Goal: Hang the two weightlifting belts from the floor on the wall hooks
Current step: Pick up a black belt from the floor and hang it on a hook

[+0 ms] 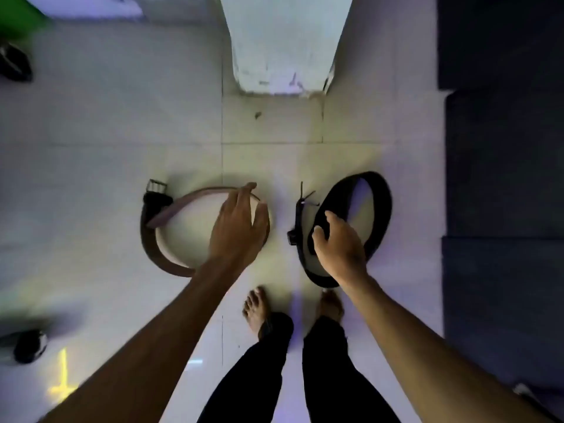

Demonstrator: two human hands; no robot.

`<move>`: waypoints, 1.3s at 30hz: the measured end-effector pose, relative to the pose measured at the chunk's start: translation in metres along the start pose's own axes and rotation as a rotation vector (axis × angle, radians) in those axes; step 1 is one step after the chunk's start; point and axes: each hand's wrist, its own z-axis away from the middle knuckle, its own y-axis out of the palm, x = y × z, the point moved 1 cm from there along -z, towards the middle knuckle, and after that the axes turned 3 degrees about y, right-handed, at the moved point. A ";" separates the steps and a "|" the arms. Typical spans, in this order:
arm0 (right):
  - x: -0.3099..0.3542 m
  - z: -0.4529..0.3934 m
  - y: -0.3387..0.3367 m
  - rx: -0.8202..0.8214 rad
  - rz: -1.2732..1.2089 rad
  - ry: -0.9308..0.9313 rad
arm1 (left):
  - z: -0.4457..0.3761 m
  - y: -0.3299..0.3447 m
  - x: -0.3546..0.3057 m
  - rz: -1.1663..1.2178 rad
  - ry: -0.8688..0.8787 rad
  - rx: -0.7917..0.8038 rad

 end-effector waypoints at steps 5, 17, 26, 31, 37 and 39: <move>-0.044 -0.102 0.119 0.078 -0.056 0.136 | -0.052 0.107 0.089 -0.015 -0.037 0.108; -0.049 -0.118 0.131 0.077 -0.164 0.128 | -0.039 0.130 0.105 0.217 -0.198 0.144; 0.025 0.062 -0.076 0.227 -0.297 -0.246 | 0.029 -0.032 -0.044 0.926 -0.542 0.350; 0.079 0.158 -0.215 0.230 -0.362 -0.383 | 0.097 -0.147 -0.163 1.015 -0.247 0.232; 0.138 0.276 -0.346 0.147 -0.511 -0.541 | 0.187 -0.272 -0.277 0.850 0.219 0.083; 0.158 0.309 -0.374 0.130 -0.556 -0.588 | 0.211 -0.302 -0.301 0.833 0.314 0.057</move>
